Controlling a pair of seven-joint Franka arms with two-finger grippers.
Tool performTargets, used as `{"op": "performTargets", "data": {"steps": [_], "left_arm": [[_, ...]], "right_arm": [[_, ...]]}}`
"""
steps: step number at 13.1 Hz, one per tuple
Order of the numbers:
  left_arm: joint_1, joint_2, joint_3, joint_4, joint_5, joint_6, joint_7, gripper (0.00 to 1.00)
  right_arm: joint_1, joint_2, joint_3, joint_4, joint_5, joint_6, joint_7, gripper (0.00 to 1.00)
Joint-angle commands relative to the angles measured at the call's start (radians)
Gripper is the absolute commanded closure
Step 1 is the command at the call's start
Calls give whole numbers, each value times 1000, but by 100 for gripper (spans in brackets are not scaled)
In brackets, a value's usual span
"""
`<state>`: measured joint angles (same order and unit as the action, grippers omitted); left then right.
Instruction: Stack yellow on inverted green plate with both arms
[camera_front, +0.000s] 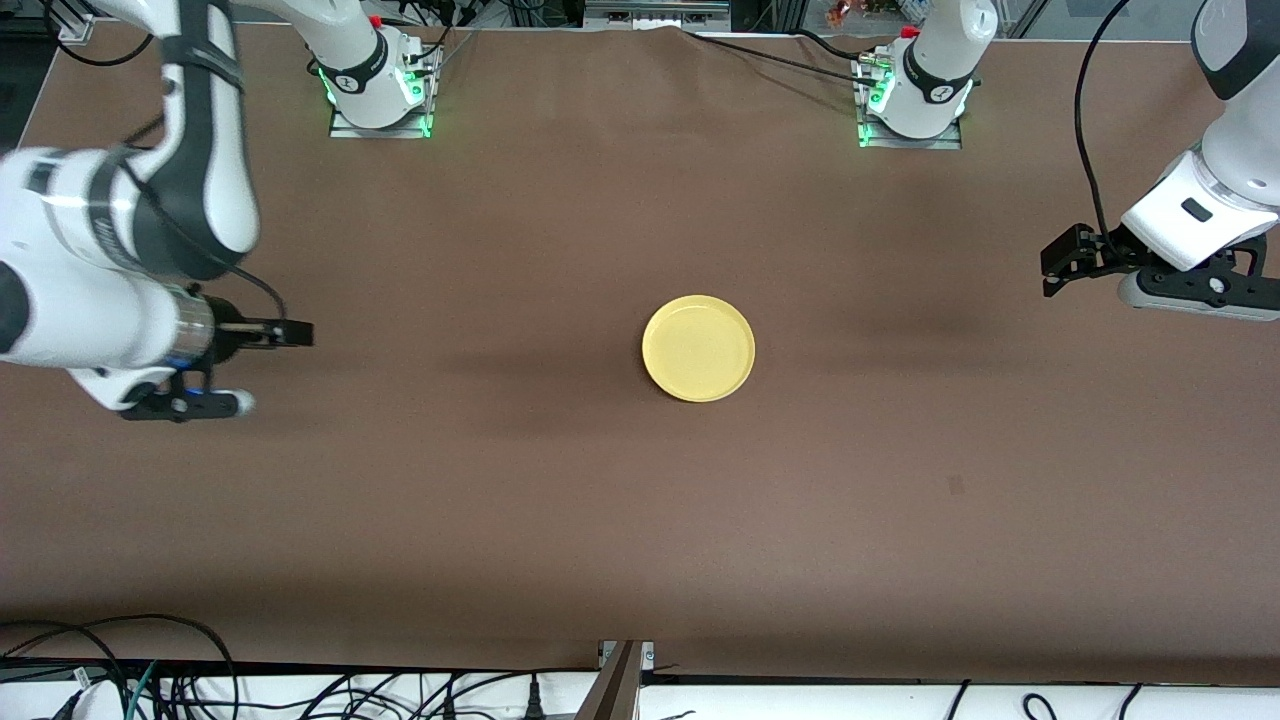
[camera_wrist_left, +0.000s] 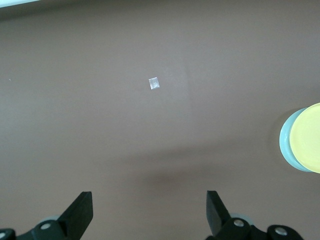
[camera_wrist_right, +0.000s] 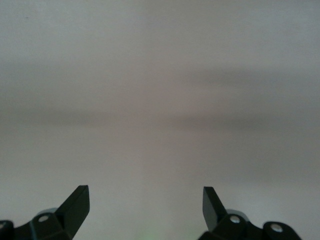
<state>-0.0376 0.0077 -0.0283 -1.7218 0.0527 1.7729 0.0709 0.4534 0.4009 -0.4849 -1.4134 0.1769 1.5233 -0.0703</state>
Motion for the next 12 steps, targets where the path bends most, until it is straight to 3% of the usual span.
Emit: {"op": "performTargets", "data": {"steps": [1,4,7,12], "left_arm": [[-7,12,-4,31,26,-24,18,0],[-7,12,-7,31,27,-26,18,0],[-5,12,-7,31,27,-26,18,0],[-5,9,-7,31,27,-27,18,0]], "right_arm": [[-213,-175,230,-50,-79,-25,1,0],[-255,-284,246,-56,-146,-78,-2,0],[-314,-374,299,-62,-151,-81,-5,0],[-372,-399,339,-101,-183,-120,-2,0]]}}
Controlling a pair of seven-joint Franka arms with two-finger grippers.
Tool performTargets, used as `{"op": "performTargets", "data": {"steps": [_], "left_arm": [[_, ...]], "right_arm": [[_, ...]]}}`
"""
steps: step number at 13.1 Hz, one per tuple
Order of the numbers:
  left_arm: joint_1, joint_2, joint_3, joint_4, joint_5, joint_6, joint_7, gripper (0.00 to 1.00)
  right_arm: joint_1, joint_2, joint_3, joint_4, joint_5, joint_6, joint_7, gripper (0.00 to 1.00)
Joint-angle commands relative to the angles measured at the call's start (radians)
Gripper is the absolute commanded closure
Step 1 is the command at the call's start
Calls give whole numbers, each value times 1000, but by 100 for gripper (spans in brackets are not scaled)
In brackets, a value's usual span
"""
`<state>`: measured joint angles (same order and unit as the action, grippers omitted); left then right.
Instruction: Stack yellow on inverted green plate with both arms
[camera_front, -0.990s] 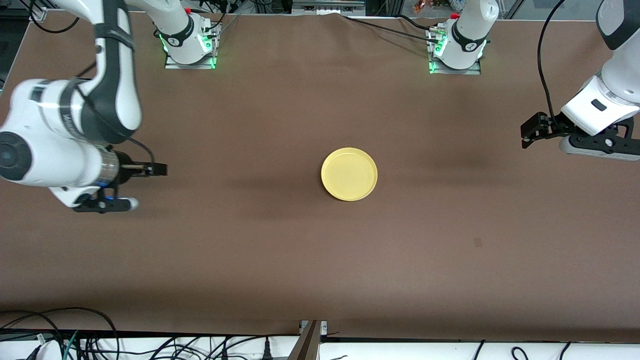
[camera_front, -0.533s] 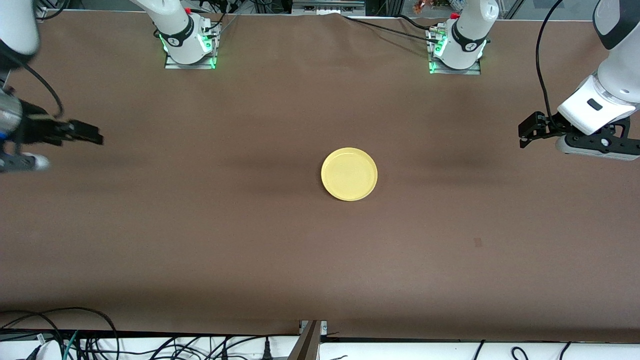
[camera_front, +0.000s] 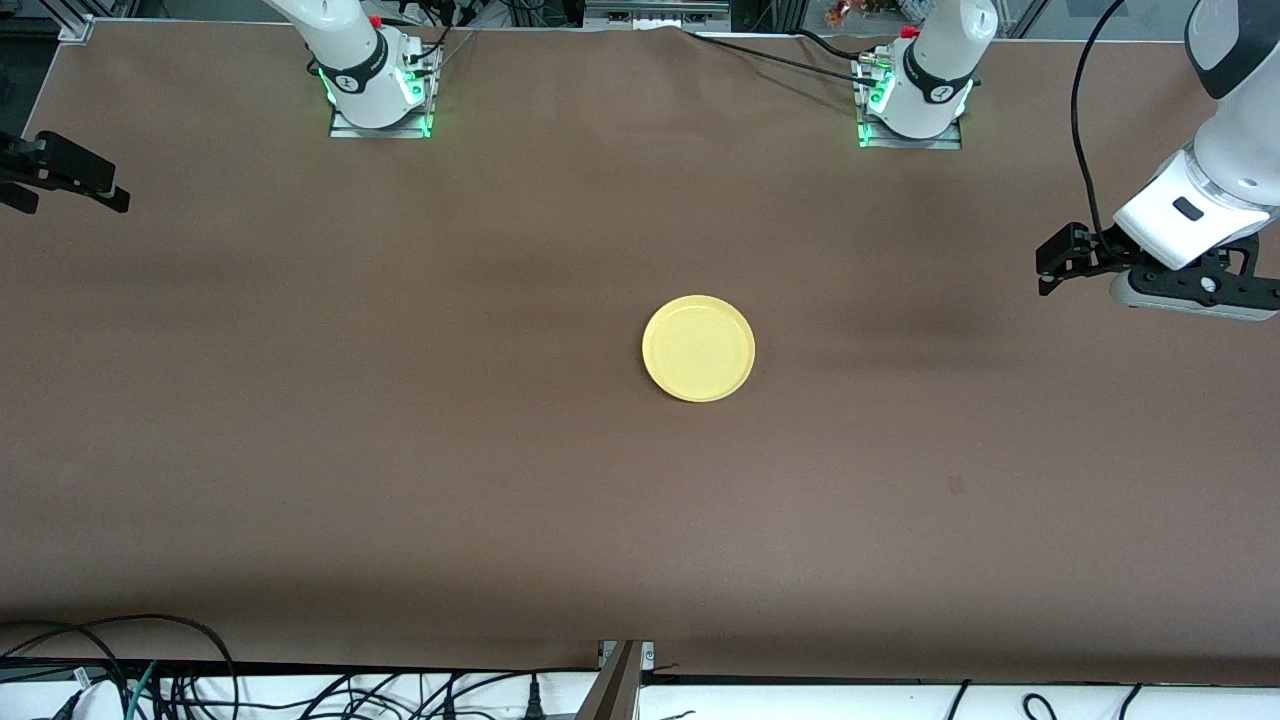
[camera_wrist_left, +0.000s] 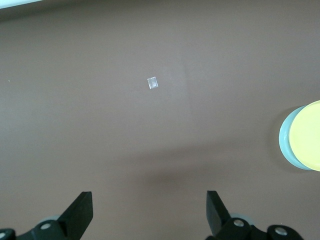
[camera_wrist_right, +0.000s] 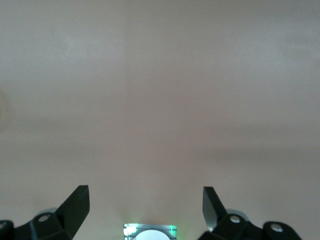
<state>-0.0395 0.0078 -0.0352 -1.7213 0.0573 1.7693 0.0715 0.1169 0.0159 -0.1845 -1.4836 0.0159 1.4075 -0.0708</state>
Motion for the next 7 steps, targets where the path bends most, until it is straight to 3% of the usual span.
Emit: {"op": "performTargets", "data": {"steps": [1,3,7], "left_arm": [[-5,11,-2,31,22,-24,17,0],[-5,11,-2,31,22,-24,19,0],[-6,9,-9,31,22,-24,19,0]], "right_arm": [[-42,-14,60,-30,-25,-7,2,0],[-66,-24,121,-29,-53,-28,9,0],[-65,-18,123,-26,-54,-36,34,0]]}}
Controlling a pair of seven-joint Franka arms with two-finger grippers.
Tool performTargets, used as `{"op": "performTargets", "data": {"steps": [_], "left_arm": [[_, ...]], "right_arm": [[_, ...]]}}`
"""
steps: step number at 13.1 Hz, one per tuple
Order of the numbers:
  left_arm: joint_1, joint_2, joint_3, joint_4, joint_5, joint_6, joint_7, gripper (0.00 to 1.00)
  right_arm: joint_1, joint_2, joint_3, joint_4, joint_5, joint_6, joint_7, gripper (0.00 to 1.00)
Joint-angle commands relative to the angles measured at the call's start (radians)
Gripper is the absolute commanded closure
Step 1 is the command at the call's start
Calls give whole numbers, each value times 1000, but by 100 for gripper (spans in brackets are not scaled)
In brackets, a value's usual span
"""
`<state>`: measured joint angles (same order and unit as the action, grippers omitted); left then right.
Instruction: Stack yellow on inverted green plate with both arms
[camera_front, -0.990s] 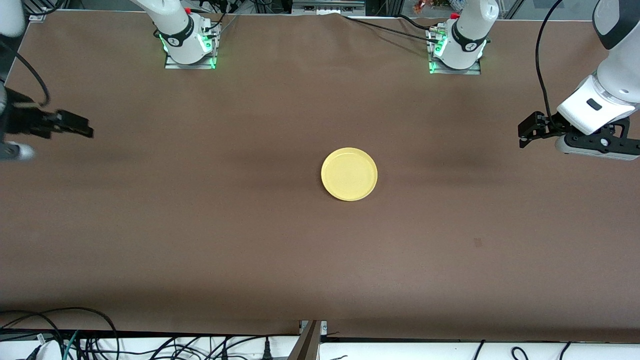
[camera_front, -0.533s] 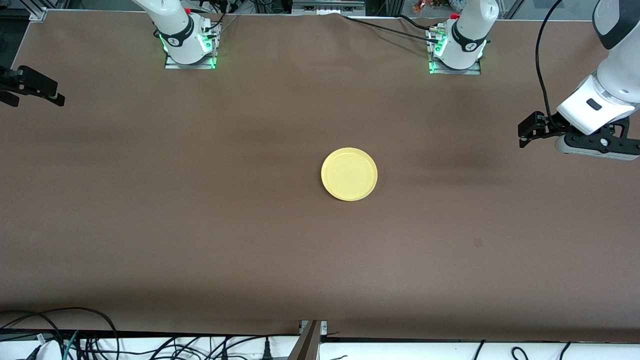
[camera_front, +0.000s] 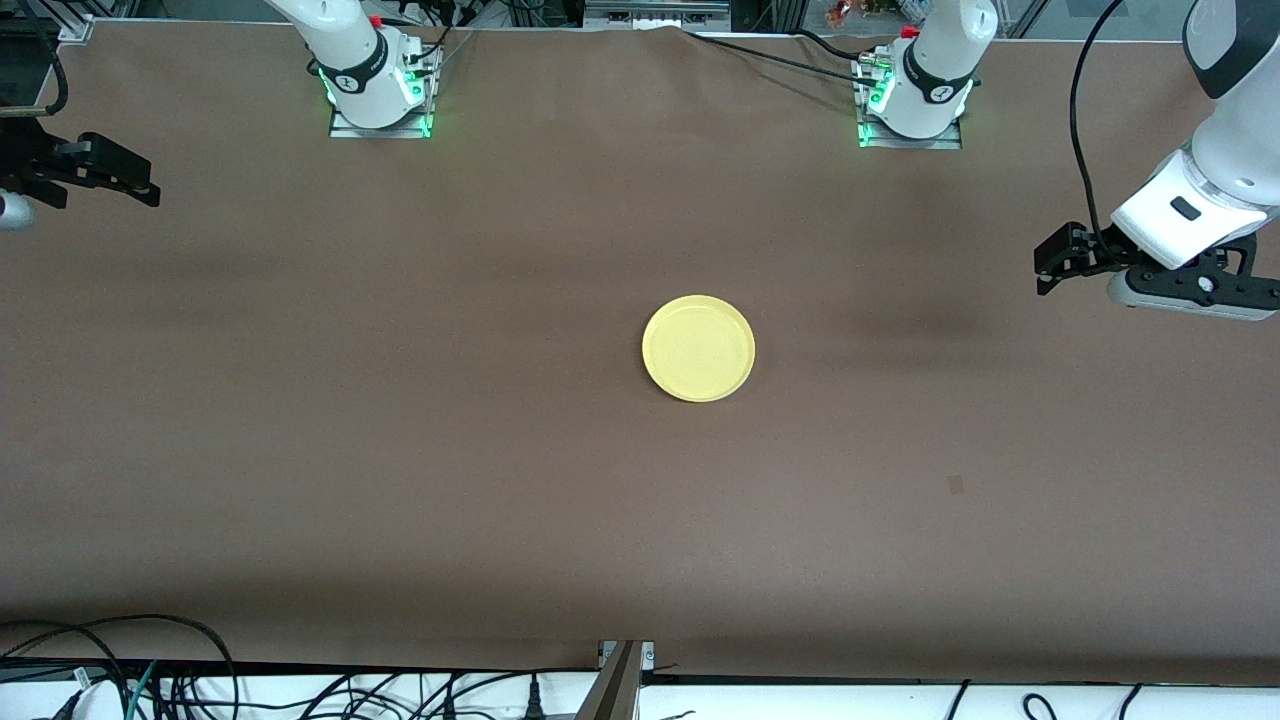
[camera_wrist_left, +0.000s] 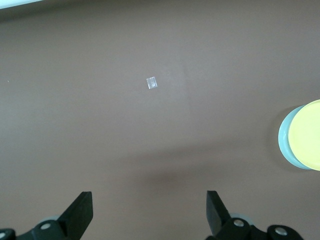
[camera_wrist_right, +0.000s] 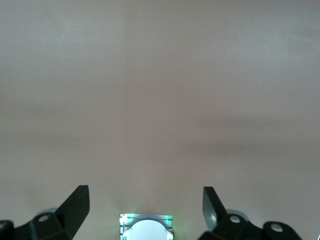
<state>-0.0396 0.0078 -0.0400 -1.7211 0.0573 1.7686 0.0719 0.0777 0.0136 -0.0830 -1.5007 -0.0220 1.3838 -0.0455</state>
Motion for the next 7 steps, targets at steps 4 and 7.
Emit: {"op": "performTargets", "data": {"steps": [4,7], "left_arm": [[0,9,-3,31,21,-23,19,0],[1,8,-4,31,22,-24,19,0]], "right_arm": [[-27,-1,14,14,-18,-20,6,0],[-30,-1,8,14,-13,-20,7,0]]}}
